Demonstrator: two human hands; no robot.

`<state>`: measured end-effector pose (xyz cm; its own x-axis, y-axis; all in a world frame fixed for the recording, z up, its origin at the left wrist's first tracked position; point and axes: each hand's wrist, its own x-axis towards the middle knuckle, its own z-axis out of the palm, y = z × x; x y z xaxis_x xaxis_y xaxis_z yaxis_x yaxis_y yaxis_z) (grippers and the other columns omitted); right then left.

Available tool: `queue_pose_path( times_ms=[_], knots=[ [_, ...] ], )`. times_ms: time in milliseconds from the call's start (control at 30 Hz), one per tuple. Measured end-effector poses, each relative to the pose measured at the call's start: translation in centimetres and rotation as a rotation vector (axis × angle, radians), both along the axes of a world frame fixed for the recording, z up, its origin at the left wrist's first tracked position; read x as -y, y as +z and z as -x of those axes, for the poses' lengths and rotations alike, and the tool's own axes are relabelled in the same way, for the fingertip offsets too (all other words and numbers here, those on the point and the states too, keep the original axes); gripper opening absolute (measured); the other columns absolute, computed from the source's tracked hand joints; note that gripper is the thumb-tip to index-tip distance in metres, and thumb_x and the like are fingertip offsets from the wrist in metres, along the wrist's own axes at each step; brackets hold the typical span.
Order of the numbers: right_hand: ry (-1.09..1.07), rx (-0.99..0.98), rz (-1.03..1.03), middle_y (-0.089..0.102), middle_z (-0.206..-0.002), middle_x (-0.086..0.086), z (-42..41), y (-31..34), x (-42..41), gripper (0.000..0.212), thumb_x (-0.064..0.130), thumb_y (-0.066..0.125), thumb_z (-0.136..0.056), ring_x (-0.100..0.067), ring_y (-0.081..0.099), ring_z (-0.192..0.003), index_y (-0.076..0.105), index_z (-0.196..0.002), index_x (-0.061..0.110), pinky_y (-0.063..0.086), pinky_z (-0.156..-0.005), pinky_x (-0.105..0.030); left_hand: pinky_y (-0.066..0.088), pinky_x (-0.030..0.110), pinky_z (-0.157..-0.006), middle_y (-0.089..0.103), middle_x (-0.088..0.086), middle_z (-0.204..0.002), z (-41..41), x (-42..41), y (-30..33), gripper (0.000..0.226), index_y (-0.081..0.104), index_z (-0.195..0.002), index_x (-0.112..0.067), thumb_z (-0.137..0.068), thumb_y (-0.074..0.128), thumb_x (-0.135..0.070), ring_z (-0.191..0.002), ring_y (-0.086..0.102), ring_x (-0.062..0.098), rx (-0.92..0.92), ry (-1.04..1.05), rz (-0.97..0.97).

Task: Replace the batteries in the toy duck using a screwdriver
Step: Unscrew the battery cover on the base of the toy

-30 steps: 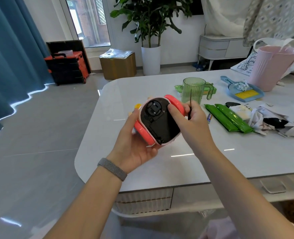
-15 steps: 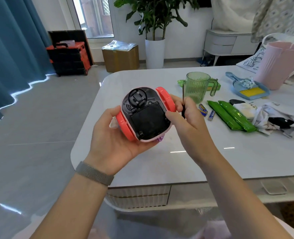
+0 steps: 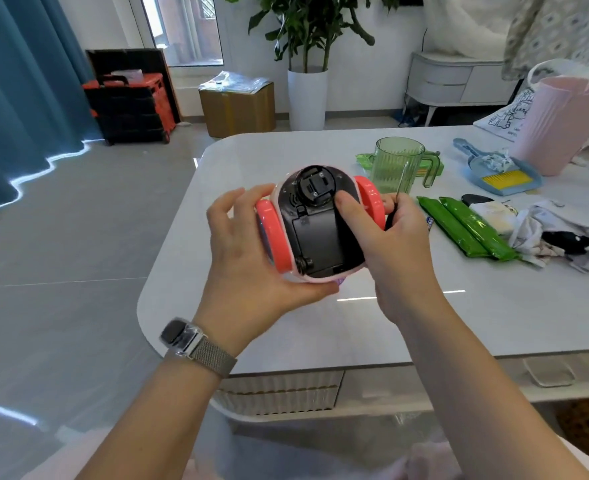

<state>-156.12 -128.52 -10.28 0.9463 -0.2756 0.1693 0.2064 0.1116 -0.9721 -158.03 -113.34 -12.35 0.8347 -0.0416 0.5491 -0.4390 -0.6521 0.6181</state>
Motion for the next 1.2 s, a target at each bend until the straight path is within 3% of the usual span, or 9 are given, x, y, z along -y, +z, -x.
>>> queue_pose_path(
  times_ms=[167, 333, 400, 500, 633, 800, 900, 1000, 1200],
  knots=[
    [-0.069, 0.039, 0.089, 0.05, -0.073, 0.006, 0.5, 0.1, -0.7, 0.033, 0.031, 0.074, -0.079, -0.005, 0.052, -0.065, 0.047, -0.084, 0.014, 0.05, -0.061, -0.015, 0.043, 0.034, -0.108, 0.036, 0.001, -0.144, 0.2, 0.7, 0.4, 0.116, 0.026, -0.143, -0.024, -0.05, 0.093, -0.04, -0.134, 0.038, 0.017, 0.158, -0.098, 0.002],
    [0.062, -0.011, -0.044, 0.057, -0.087, 0.002, 0.8, 0.5, -0.4, 0.022, 0.04, 0.051, -0.082, -0.008, 0.056, -0.08, 0.058, -0.078, 0.02, 0.05, -0.071, -0.029, 0.033, 0.008, -0.104, 0.037, -0.012, -0.137, -0.1, 0.1, 0.7, 0.122, 0.026, -0.148, -0.021, -0.048, 0.093, -0.045, -0.127, 0.038, 0.001, 0.103, -0.038, 0.023],
    [0.017, 0.003, -0.028, 0.063, -0.104, -0.003, 0.7, 1.0, 0.5, 0.034, 0.032, 0.036, -0.086, -0.013, 0.059, -0.096, 0.061, -0.064, 0.032, 0.051, -0.078, -0.035, 0.03, 0.003, -0.102, 0.038, -0.012, -0.136, -0.4, 0.0, 0.8, 0.12, 0.029, -0.147, -0.018, -0.049, 0.093, -0.044, -0.126, 0.038, 0.001, 0.104, -0.02, 0.043],
    [-0.025, 0.018, 0.014, 0.06, -0.084, -0.001, 0.5, 1.8, 2.2, 0.033, 0.017, 0.03, -0.096, -0.014, 0.058, -0.072, 0.05, -0.071, 0.022, 0.052, -0.068, -0.037, 0.032, 0.004, -0.102, 0.04, -0.009, -0.135, -1.3, -0.1, 0.6, 0.118, 0.032, -0.146, -0.016, -0.048, 0.093, -0.041, -0.125, 0.041, 0.004, 0.113, 0.0, 0.082],
    [0.012, 0.03, 0.118, 0.041, -0.057, 0.009, 0.3, 1.3, 3.6, 0.027, 0.018, 0.036, -0.101, -0.01, 0.035, -0.045, 0.055, -0.082, 0.02, 0.038, -0.045, -0.029, 0.032, 0.003, -0.101, 0.039, -0.008, -0.136, -3.3, 0.0, 0.0, 0.115, 0.03, -0.143, -0.022, -0.049, 0.094, -0.038, -0.125, 0.041, 0.004, 0.123, -0.03, 0.09],
    [0.018, 0.186, 0.56, 0.054, -0.066, 0.024, 0.2, 0.0, 3.9, 0.028, 0.027, 0.04, -0.1, -0.007, 0.05, -0.051, 0.059, -0.114, 0.042, 0.046, -0.054, -0.022, 0.031, 0.004, -0.103, 0.043, 0.002, -0.138, -4.3, 0.6, -1.0, 0.112, 0.031, -0.142, -0.02, -0.051, 0.094, -0.037, -0.125, 0.04, 0.007, 0.13, -0.057, 0.024],
    [0.052, 0.283, 0.516, 0.051, -0.07, 0.018, 0.4, 0.0, 3.3, 0.028, 0.023, 0.039, -0.1, -0.009, 0.056, -0.061, 0.054, -0.117, 0.039, 0.049, -0.062, -0.022, 0.038, 0.017, -0.108, 0.044, 0.003, -0.14, -4.4, 0.9, -1.0, 0.113, 0.031, -0.144, -0.019, -0.051, 0.092, -0.041, -0.129, 0.042, 0.016, 0.137, -0.059, -0.03],
    [-0.001, 0.412, 0.386, 0.058, -0.072, 0.006, 0.8, 0.6, 2.7, 0.016, 0.014, 0.049, -0.097, -0.014, 0.058, -0.064, 0.053, -0.1, 0.029, 0.047, -0.061, -0.014, 0.042, 0.029, -0.108, 0.043, 0.0, -0.141, -4.0, 0.9, -0.7, 0.114, 0.03, -0.145, -0.02, -0.052, 0.091, -0.043, -0.131, 0.042, 0.016, 0.13, -0.055, -0.032],
    [-0.151, 0.478, 0.215, 0.066, -0.075, 0.003, 1.3, 1.3, 2.4, 0.005, 0.02, 0.065, -0.088, -0.014, 0.063, -0.068, 0.065, -0.09, 0.025, 0.05, -0.066, -0.016, 0.035, 0.008, -0.104, 0.037, -0.017, -0.138, -2.7, 0.6, -0.3, 0.124, 0.017, -0.146, -0.033, -0.048, 0.092, -0.046, -0.13, 0.038, -0.001, 0.041, -0.024, 0.065]
  ],
)
